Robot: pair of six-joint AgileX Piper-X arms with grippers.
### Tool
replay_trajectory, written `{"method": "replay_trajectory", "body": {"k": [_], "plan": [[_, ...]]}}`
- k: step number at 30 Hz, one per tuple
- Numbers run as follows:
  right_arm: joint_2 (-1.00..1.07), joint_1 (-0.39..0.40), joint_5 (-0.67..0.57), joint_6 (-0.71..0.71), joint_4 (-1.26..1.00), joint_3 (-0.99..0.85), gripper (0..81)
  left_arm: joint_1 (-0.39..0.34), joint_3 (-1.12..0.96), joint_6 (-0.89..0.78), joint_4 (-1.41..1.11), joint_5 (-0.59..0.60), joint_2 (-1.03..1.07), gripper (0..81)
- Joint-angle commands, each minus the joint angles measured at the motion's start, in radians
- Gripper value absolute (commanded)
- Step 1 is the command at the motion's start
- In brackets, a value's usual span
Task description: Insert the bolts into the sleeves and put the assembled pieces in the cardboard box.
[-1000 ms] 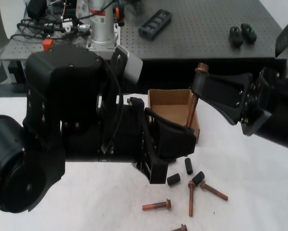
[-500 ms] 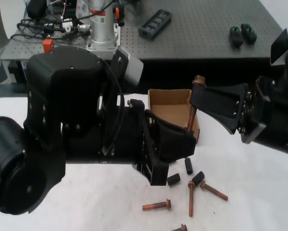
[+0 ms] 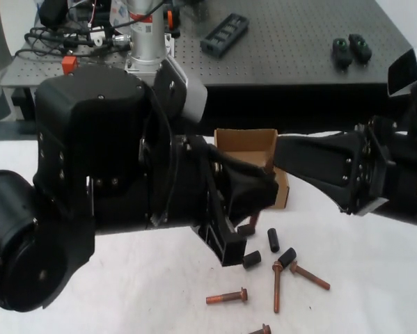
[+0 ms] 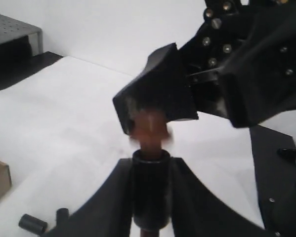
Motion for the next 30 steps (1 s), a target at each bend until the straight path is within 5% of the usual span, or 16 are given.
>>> {"method": "replay_trajectory", "body": {"k": [1, 7, 13, 24, 30], "plan": [[-0.018, -0.063, -0.022, -0.011, -0.007, -0.001, 44.1, 0.001, -0.009, -0.016, -0.072, -0.107, -0.008, 0.7], [-0.08, -0.278, -0.042, -0.017, 0.114, -0.001, 44.0, 0.031, -0.104, -0.214, -0.11, -0.278, 0.109, 0.7], [-0.085, -0.413, 0.117, -0.057, 0.188, -0.001, 42.1, 0.083, -0.476, -0.307, 0.171, -0.375, 0.413, 0.7], [-0.085, -0.471, 0.253, -0.061, 0.361, -0.001, 42.1, 0.1, -1.328, -0.294, 0.798, -0.375, 1.045, 0.7], [-0.085, -0.471, 0.293, -0.061, 0.365, -0.001, 42.1, 0.096, -1.553, -0.295, 0.95, -0.375, 1.244, 0.7]]}}
